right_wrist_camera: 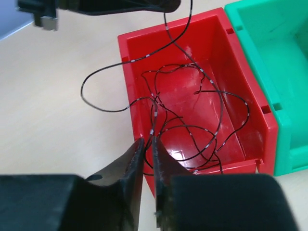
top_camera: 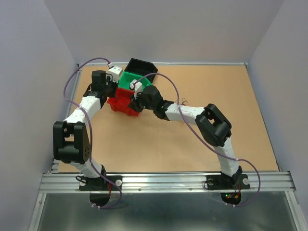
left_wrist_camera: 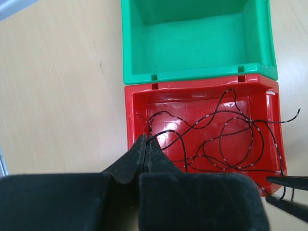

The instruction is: Untangle the cables

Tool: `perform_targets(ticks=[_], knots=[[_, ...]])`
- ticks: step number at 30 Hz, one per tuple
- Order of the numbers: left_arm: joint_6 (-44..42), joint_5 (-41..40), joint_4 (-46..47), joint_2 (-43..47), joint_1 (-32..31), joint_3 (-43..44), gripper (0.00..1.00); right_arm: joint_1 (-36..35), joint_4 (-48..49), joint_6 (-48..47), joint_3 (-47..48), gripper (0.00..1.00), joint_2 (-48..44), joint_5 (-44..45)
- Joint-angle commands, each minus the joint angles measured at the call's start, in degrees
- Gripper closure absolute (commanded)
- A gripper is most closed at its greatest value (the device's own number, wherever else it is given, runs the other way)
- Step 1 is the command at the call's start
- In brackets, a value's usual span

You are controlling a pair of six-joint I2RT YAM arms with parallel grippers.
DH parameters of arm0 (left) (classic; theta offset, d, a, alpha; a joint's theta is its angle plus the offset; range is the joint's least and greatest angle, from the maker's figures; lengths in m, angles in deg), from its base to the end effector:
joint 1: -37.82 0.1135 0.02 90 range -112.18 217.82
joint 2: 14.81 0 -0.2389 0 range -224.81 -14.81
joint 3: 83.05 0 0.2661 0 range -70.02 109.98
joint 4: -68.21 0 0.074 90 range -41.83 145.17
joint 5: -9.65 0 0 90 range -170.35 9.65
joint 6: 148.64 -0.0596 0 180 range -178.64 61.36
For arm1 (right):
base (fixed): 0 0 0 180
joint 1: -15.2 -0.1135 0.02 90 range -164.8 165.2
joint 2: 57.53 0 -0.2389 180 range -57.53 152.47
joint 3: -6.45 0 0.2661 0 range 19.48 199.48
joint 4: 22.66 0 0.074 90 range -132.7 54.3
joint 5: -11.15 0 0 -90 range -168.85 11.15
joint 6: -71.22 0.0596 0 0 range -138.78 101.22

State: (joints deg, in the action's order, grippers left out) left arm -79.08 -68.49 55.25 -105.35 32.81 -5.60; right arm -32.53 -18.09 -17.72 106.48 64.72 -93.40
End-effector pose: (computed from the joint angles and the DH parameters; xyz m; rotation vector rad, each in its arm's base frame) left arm 0.3977 -0.0472 0.2340 0.5702 1.9329 -0.0385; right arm 0.3382 0.3944 0.1750 -0.9367 1.7132 0.8132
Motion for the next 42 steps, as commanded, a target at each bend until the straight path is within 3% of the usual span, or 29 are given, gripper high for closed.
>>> perform_targets(ticks=[1, 2, 10, 22, 35, 42], knots=[[0.58, 2.37, 1.68, 2.92, 0.36, -0.26, 1.0, -0.35, 2.52, 3.15, 4.84, 0.95, 1.84, 4.33], [0.58, 2.73, 1.86, 2.83, 0.36, -0.44, 1.0, -0.26, 2.35, 3.94, 5.28, 0.99, 2.54, 5.22], [-0.03, 3.44, 3.52, 2.48, 0.36, -2.1, 1.0, 0.09, -2.04, 6.67, 9.85, 0.99, 5.88, 14.01], [-0.03, 3.0, 4.14, -0.33, 0.36, -2.99, 1.0, 1.32, -16.54, 10.19, 24.26, 0.99, 17.48, 13.58], [0.5, 0.45, 5.37, -2.44, 0.36, -2.9, 1.0, 2.81, -19.63, 12.65, 25.94, 0.99, 18.29, 12.44], [0.58, -0.52, 6.16, -2.53, 0.36, -3.16, 1.0, 2.81, -19.19, 12.48, 24.01, 0.86, 13.45, 7.79]])
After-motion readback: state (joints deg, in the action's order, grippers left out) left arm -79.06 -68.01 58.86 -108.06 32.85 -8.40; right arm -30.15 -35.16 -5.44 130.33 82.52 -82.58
